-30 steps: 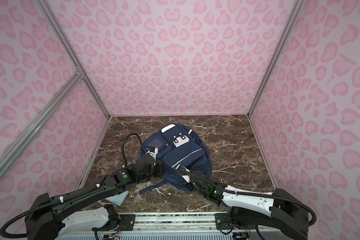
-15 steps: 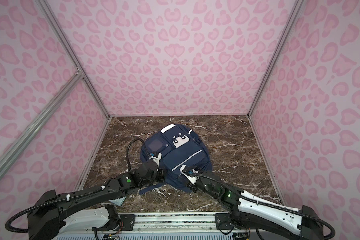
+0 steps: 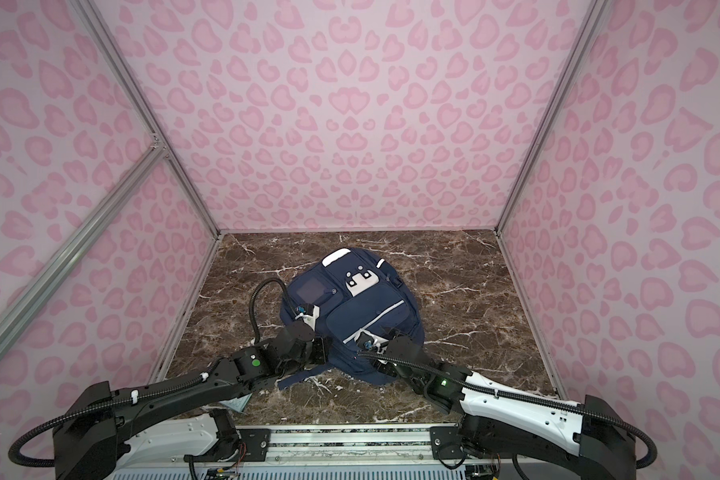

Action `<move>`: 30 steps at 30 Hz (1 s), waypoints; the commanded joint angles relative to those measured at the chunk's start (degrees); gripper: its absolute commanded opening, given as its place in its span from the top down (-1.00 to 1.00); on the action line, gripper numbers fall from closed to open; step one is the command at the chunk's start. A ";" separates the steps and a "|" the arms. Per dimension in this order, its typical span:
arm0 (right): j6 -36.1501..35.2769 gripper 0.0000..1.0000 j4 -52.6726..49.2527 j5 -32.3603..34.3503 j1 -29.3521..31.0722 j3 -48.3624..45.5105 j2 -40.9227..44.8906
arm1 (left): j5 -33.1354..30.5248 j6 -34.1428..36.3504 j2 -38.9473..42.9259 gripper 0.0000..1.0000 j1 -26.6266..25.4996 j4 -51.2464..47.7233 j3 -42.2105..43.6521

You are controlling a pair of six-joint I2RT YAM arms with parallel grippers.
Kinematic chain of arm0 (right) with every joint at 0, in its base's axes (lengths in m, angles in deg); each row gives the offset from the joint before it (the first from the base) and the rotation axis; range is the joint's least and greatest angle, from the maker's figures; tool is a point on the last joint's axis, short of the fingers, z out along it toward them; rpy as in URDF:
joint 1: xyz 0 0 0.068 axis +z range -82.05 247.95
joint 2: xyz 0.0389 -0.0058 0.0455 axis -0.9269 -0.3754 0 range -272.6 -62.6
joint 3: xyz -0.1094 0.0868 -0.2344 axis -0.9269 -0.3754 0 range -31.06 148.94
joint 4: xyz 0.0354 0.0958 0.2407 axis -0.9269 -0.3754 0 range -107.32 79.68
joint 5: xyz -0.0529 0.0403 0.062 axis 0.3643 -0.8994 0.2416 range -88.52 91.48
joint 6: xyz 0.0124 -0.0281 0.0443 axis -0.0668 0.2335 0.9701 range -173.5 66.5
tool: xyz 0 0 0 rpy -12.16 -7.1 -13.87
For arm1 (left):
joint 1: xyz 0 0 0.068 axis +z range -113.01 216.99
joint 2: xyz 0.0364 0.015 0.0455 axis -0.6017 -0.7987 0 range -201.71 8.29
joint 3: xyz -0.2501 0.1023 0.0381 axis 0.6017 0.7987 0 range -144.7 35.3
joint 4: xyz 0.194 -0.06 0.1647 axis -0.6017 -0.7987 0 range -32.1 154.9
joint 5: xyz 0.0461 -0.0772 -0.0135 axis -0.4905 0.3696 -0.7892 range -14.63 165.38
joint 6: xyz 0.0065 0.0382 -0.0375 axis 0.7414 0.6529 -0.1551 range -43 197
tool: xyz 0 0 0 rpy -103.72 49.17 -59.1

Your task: Pack the student bag

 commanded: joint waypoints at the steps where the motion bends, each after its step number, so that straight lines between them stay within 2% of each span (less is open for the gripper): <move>1: -2.32 -0.24 1.33 0.22 0.02 -0.33 -1.60 | 0.51 -0.50 0.37 0.93 0.04 2.12 0.31; 5: -2.74 -0.24 1.68 0.52 0.03 0.51 -2.59 | 1.32 -0.70 0.80 0.93 0.03 2.35 0.51; 9: -5.98 -0.26 10.38 -1.54 -0.05 -1.23 -4.35 | 2.21 -1.20 1.56 0.93 0.03 2.89 0.89; 11: -7.06 -0.23 10.90 -1.91 -0.13 0.04 -6.85 | 2.63 -1.44 2.39 0.93 -0.04 3.15 1.21; 12: -7.73 -0.10 9.66 -2.82 -0.71 1.10 -8.21 | 2.83 -1.68 2.93 0.93 -0.01 2.95 1.30; 15: -9.19 0.82 5.88 -8.89 -3.88 3.69 -10.37 | 3.20 -1.66 5.15 0.94 -0.36 2.49 1.86; 16: -8.91 1.00 5.11 -10.46 -4.37 4.65 -10.62 | 3.07 -1.62 5.83 0.93 -0.70 2.26 2.14; 18: -8.49 1.00 4.35 -13.64 -4.41 5.83 -10.61 | 2.44 0.20 6.69 0.87 -2.12 2.19 1.95; 21: -7.68 1.00 3.97 -17.90 -4.40 6.76 -11.18 | -0.87 2.09 5.64 0.46 -6.24 1.80 0.62; 25: -7.45 1.00 2.56 -17.47 -4.47 7.52 -12.72 | -2.57 1.86 1.78 0.34 -10.33 5.02 -0.69; 28: -7.08 1.00 2.14 -17.92 -4.40 7.64 -13.17 | -4.77 -0.08 -2.42 0.29 -11.26 4.85 -2.03; 30: -6.46 1.00 2.21 -18.39 -4.43 7.71 -13.26 | -5.88 -1.53 -4.50 0.15 -11.48 5.37 -2.40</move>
